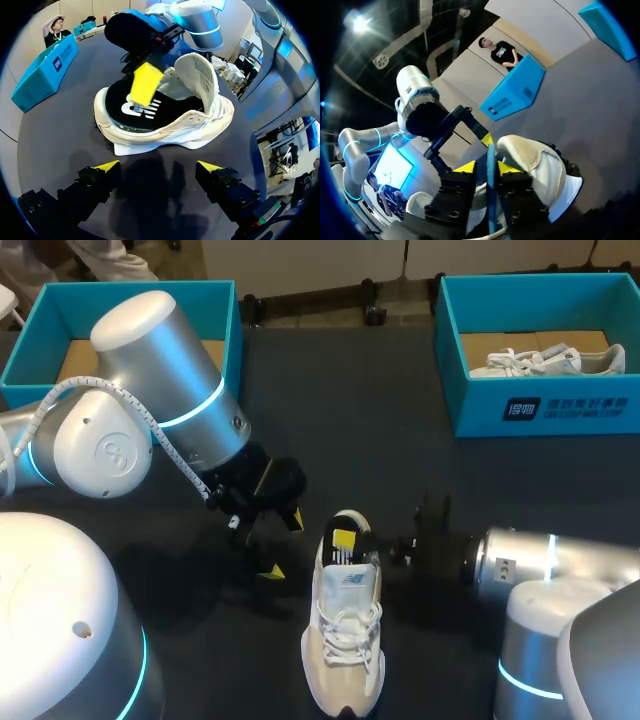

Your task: Take the shoe out of the shoebox, open the shoe tongue, remove and reinsert the insole, then place the shoe into the shoebox

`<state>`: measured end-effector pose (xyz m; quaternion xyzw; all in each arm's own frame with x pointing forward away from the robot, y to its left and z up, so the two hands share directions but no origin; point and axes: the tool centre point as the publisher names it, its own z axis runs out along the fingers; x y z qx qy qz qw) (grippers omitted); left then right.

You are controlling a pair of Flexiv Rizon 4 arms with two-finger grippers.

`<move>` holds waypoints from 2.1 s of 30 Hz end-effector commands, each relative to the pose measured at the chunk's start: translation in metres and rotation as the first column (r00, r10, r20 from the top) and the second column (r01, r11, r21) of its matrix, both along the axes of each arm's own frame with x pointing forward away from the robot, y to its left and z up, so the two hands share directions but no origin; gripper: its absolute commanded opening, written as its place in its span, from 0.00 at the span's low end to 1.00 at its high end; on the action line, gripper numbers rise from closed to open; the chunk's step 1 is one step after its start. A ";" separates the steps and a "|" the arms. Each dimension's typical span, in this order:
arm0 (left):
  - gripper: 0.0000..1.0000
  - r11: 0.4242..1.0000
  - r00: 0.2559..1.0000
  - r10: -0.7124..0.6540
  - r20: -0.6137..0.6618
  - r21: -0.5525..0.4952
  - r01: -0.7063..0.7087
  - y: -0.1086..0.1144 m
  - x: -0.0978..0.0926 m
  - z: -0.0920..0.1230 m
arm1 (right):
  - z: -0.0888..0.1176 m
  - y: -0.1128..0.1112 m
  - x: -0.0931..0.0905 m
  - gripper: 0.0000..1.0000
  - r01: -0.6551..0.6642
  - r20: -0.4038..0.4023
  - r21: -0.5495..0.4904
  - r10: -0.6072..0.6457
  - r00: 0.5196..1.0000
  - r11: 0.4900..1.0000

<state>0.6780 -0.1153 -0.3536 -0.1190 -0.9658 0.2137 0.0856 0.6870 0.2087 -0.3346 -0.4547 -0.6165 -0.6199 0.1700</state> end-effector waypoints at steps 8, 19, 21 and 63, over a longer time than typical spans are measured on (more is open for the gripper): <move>1.00 1.000 1.000 0.000 0.003 0.002 0.000 0.000 -0.001 0.000 | -0.015 0.006 -0.010 0.00 -0.004 -0.061 -0.024 0.003 0.998 1.000; 1.00 1.000 1.000 0.000 0.003 0.002 0.000 0.000 -0.001 0.000 | -0.009 0.007 -0.029 0.00 0.024 -0.019 -0.027 -0.024 1.000 0.999; 1.00 1.000 1.000 0.000 0.003 0.002 0.000 0.000 -0.001 0.000 | -0.006 0.007 -0.028 0.07 0.025 -0.008 -0.025 -0.025 1.000 0.999; 1.00 1.000 1.000 0.000 0.003 0.002 0.000 0.000 -0.001 0.000 | 0.056 -0.034 0.031 0.52 -0.152 -0.076 -0.173 0.140 0.987 0.973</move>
